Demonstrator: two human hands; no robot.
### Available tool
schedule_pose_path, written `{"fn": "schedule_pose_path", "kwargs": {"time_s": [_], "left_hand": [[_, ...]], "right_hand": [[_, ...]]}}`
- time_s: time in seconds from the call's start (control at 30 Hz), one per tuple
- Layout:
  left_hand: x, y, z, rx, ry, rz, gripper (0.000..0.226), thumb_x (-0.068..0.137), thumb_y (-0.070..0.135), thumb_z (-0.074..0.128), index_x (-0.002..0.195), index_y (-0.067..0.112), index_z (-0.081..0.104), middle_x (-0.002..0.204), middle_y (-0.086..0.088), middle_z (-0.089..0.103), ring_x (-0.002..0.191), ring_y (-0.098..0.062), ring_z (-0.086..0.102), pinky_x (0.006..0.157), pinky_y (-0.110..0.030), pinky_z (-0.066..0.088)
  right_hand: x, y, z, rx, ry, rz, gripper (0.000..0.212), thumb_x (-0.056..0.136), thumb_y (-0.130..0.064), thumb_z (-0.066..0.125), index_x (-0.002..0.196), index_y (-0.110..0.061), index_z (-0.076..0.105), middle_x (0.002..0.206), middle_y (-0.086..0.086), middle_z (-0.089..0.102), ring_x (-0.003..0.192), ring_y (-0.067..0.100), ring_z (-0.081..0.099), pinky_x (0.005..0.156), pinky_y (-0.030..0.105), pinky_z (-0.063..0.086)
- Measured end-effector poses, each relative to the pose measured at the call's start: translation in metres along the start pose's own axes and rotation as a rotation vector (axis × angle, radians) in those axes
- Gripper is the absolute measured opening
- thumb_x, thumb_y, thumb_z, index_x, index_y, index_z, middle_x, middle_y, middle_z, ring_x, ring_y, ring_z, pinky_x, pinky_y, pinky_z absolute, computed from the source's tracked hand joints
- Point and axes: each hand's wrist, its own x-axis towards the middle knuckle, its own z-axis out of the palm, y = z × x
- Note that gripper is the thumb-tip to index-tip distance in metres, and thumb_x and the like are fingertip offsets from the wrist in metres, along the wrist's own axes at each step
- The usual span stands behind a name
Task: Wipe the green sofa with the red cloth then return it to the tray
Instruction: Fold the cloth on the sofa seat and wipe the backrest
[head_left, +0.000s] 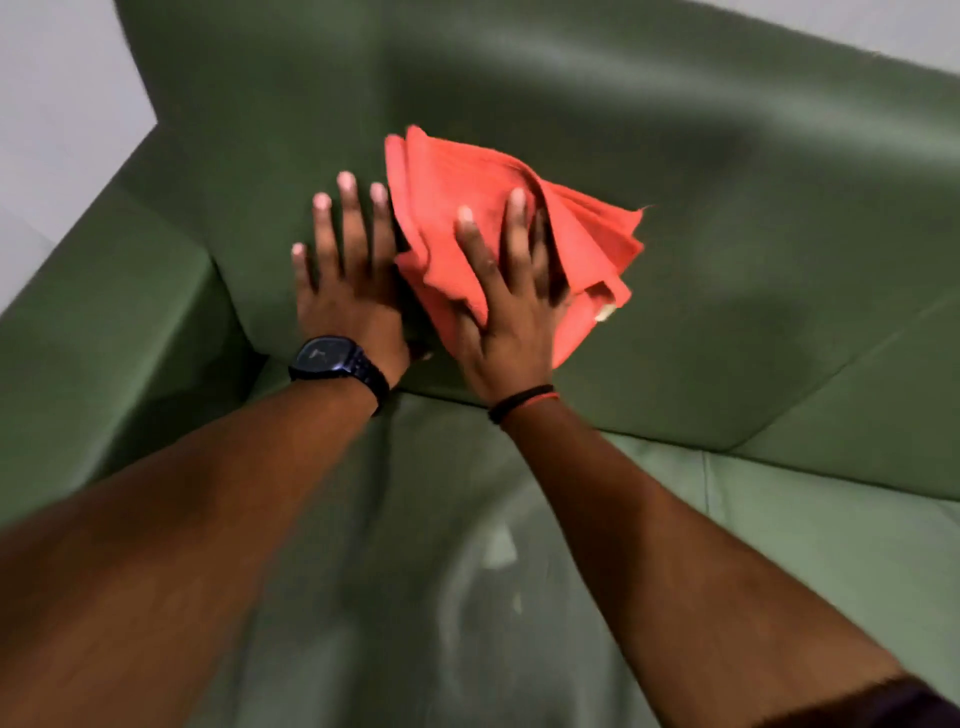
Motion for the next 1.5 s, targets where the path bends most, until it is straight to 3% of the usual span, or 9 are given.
{"fn": "schedule_pose_path", "kwargs": {"time_s": [0.23,0.3,0.4,0.53,0.67,0.73,0.8,0.9,1.5], "left_hand": [[-0.075,0.118,-0.021,0.016,-0.014,0.135,0.061,0.094,0.026,0.029,0.148,0.021,0.001,0.157,-0.015,0.003,0.142,-0.035,0.006,0.111,-0.058,0.014],[-0.113,0.171,-0.022,-0.058,-0.08,0.124,0.075,0.079,0.045,0.016,0.149,0.019,0.006,0.156,-0.015,0.004,0.142,-0.035,0.007,0.111,-0.056,0.013],[-0.178,0.268,-0.009,-0.1,-0.215,0.198,0.115,0.061,0.07,0.059,0.149,0.018,0.007,0.156,-0.016,0.007,0.141,-0.035,0.011,0.111,-0.056,0.016],[-0.251,0.378,0.018,-0.127,-0.387,0.297,0.134,0.047,0.077,0.069,0.149,0.022,0.002,0.157,-0.013,0.005,0.142,-0.031,0.009,0.113,-0.052,0.015],[-0.312,0.434,0.045,-0.179,-0.577,0.374,0.137,0.046,0.082,0.065,0.147,0.029,-0.012,0.158,-0.007,-0.004,0.143,-0.025,-0.002,0.116,-0.046,0.007],[-0.335,0.44,0.062,-0.137,-0.666,0.386,0.141,0.042,0.084,0.064,0.141,0.031,-0.021,0.157,-0.005,-0.008,0.143,-0.023,-0.007,0.116,-0.046,0.003],[-0.354,0.435,0.077,-0.057,-0.732,0.395,0.143,0.04,0.084,0.065,0.134,0.032,-0.029,0.157,-0.004,-0.013,0.142,-0.023,-0.01,0.116,-0.047,0.001],[-0.372,0.421,0.097,0.051,-0.804,0.352,0.147,0.039,0.082,0.068,0.135,0.032,-0.033,0.156,-0.002,-0.019,0.142,-0.024,-0.015,0.115,-0.047,-0.002],[-0.383,0.428,0.153,0.099,-0.823,0.359,0.155,0.025,0.092,0.055,0.141,0.031,-0.027,0.151,0.001,-0.031,0.134,-0.028,-0.034,0.109,-0.06,-0.011]], "right_hand": [[-0.025,0.017,-0.143,1.298,0.298,0.926,0.043,0.094,-0.038,0.05,0.121,-0.006,0.055,0.113,0.005,0.062,0.099,0.009,0.061,0.094,0.023,0.048],[-0.055,0.054,-0.202,1.548,0.284,1.003,0.061,0.085,-0.048,0.049,0.127,-0.003,0.051,0.124,0.017,0.059,0.113,0.026,0.058,0.104,0.042,0.043],[-0.122,0.127,-0.307,1.623,0.19,0.999,0.075,0.082,-0.052,0.053,0.137,-0.002,0.041,0.142,0.024,0.042,0.13,0.037,0.04,0.113,0.052,0.028],[-0.213,0.2,-0.44,1.346,0.18,1.011,0.092,0.054,-0.063,0.079,0.124,-0.008,0.056,0.112,0.013,0.065,0.102,0.027,0.059,0.095,0.039,0.047],[-0.286,0.241,-0.506,0.929,-0.071,0.872,0.056,0.058,-0.077,0.064,0.085,-0.028,0.071,0.076,-0.011,0.067,0.074,0.01,0.058,0.066,0.022,0.047],[-0.315,0.26,-0.497,0.654,-0.317,0.744,0.056,0.067,-0.08,0.053,0.105,-0.041,0.066,0.107,-0.012,0.069,0.1,0.005,0.06,0.086,0.021,0.047],[-0.353,0.282,-0.465,0.283,-0.64,0.635,0.074,0.073,-0.079,0.037,0.138,-0.047,0.03,0.155,-0.001,0.027,0.143,0.014,0.018,0.115,0.049,0.019],[-0.414,0.296,-0.416,-0.098,-0.926,0.628,0.075,0.075,-0.075,0.018,0.144,-0.046,0.011,0.159,-0.001,-0.005,0.145,0.021,-0.01,0.113,0.06,-0.004],[-0.485,0.336,-0.398,-0.442,-0.62,0.52,0.073,0.083,-0.063,0.036,0.147,-0.031,0.021,0.157,0.005,0.019,0.144,0.025,0.012,0.116,0.05,0.009]]}}
